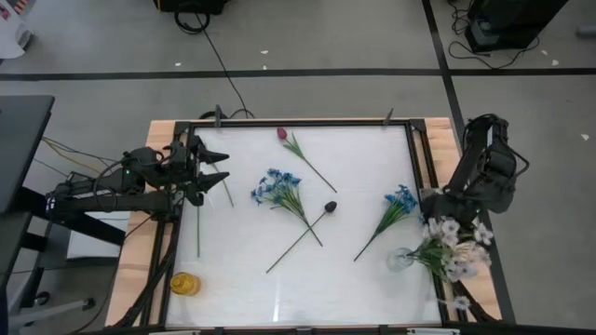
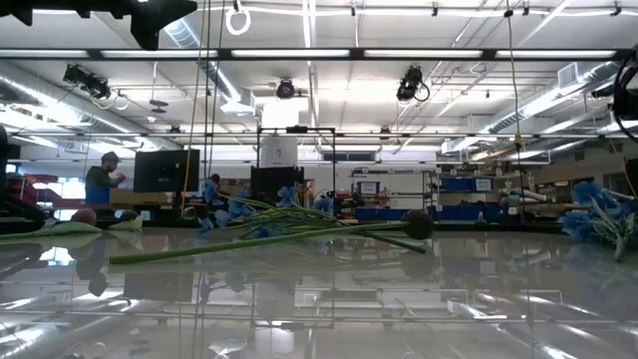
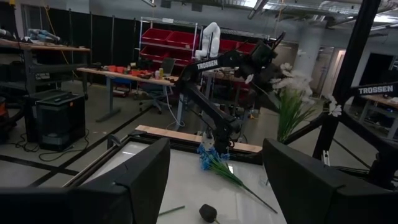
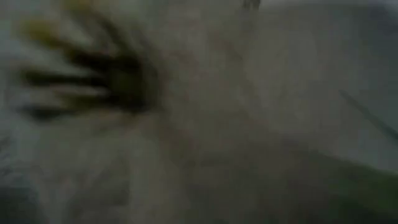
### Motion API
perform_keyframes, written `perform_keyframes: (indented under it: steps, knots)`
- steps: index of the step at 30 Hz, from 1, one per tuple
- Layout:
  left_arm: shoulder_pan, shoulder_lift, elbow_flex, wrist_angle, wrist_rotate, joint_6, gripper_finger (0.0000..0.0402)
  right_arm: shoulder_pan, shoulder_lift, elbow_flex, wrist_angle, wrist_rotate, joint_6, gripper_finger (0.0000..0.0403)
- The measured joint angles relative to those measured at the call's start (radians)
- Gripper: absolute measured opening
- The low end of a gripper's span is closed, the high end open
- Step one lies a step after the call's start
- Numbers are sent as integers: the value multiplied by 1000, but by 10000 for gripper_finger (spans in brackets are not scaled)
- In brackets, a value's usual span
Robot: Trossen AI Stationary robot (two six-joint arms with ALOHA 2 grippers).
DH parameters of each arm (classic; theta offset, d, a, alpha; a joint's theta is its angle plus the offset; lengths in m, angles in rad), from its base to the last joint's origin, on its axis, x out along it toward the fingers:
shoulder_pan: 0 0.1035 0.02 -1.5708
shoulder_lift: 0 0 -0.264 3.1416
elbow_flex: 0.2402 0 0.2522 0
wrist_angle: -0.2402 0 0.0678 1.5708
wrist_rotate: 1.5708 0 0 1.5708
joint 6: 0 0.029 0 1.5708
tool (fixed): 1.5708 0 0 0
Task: Sort flowers into vase by color
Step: Put the white flowers into the transparent vase
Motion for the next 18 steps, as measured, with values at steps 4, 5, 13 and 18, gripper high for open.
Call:
perform_keyframes:
  steps: [4, 5, 13, 18]
  knots:
    - [0, 0, 0, 0, 0, 0, 261, -23, 27, 80, -84, -4, 37, 163]
    - [0, 0, 0, 0, 0, 0, 261, -30, 33, 96, -100, -4, 43, 163]
    - [0, 0, 0, 0, 0, 0, 261, -70, 67, 138, -121, -158, 92, 194]
    - [0, 0, 0, 0, 0, 0, 261, -78, 69, 170, -121, -213, 148, 200]
